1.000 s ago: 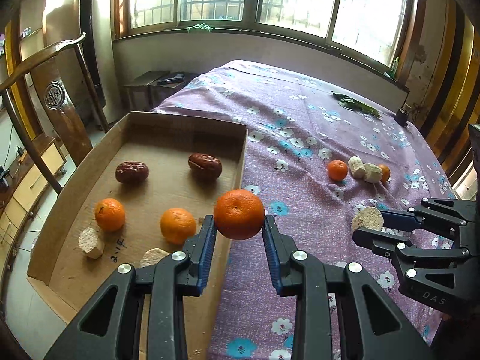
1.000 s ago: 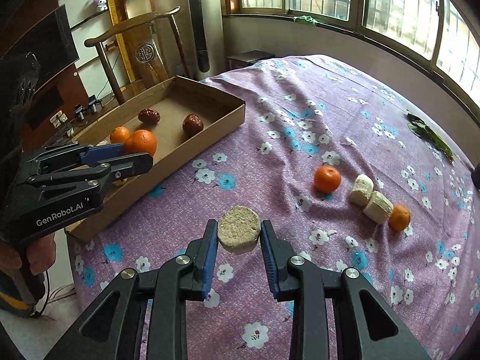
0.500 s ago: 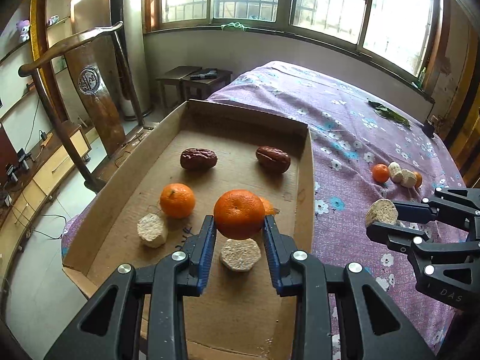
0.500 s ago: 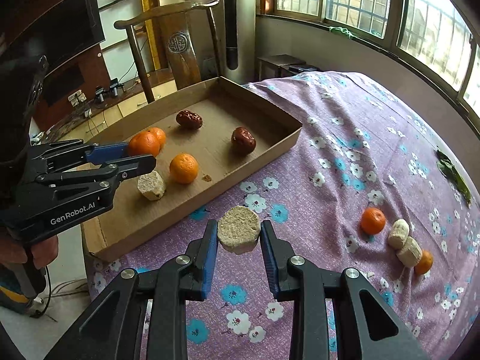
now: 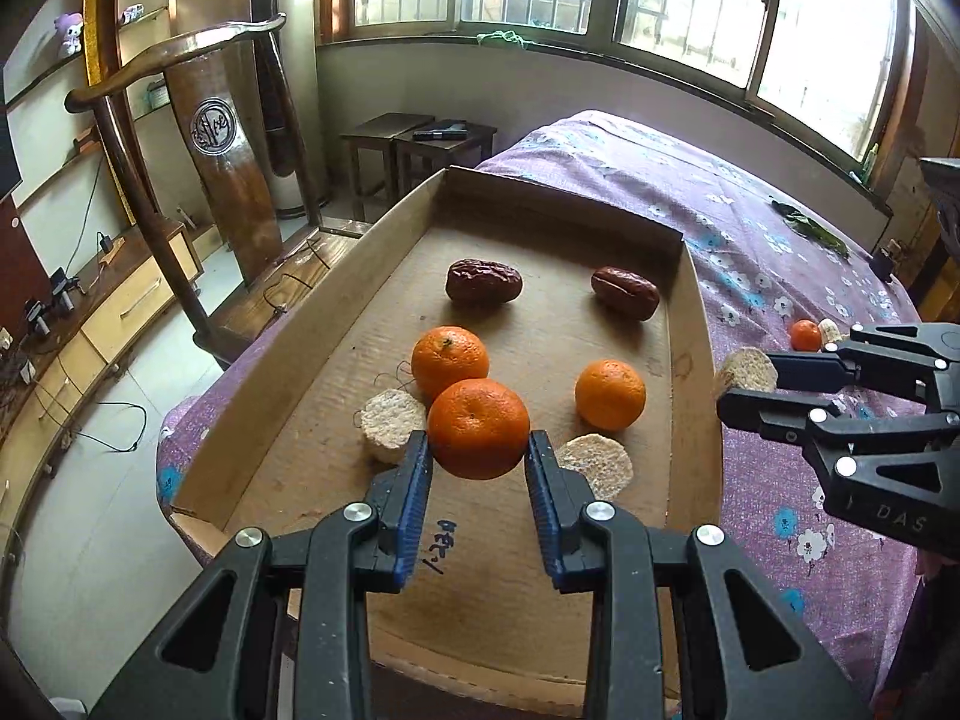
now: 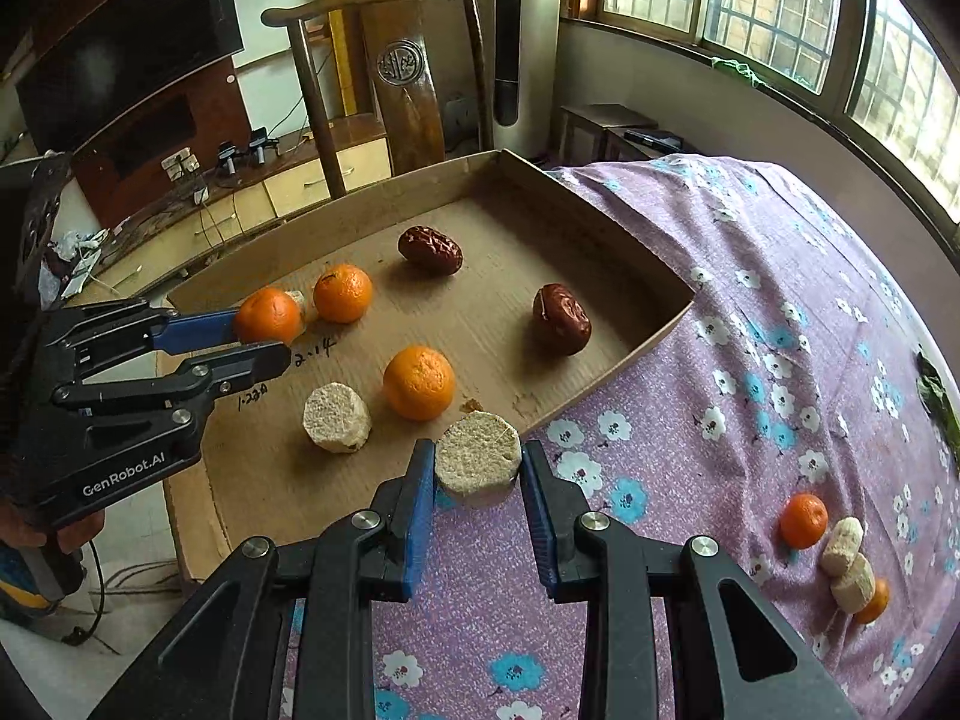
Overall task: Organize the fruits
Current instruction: 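Carry the held orange and yam slice over the cardboard box, then open both tools to release the orange and yam slice into the box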
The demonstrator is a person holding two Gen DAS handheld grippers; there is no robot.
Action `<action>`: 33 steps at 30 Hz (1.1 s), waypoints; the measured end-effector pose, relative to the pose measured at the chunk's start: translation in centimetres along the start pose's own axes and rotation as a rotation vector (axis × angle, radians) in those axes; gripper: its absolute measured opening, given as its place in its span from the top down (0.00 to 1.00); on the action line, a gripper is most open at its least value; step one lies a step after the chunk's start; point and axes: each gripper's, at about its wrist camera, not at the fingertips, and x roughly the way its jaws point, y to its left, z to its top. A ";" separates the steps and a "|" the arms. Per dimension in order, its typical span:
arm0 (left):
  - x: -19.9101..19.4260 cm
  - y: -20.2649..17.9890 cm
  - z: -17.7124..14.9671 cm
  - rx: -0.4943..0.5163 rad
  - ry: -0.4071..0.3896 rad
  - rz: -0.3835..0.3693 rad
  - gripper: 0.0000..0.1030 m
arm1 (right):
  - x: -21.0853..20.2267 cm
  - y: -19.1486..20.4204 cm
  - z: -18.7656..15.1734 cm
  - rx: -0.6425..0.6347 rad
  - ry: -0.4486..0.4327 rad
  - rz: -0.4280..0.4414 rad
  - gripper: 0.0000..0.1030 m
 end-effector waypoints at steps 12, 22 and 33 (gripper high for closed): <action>1.6 0.4 -0.4 0.004 0.045 -0.003 0.70 | 4.5 -1.4 3.6 0.008 0.048 0.042 0.70; 2.6 0.0 -0.2 0.010 0.062 -0.004 0.70 | 7.3 -2.2 4.9 0.020 0.081 0.060 0.70; 3.3 -0.7 -0.3 0.005 0.069 0.023 0.70 | 7.8 -2.5 4.7 0.051 0.078 0.073 0.65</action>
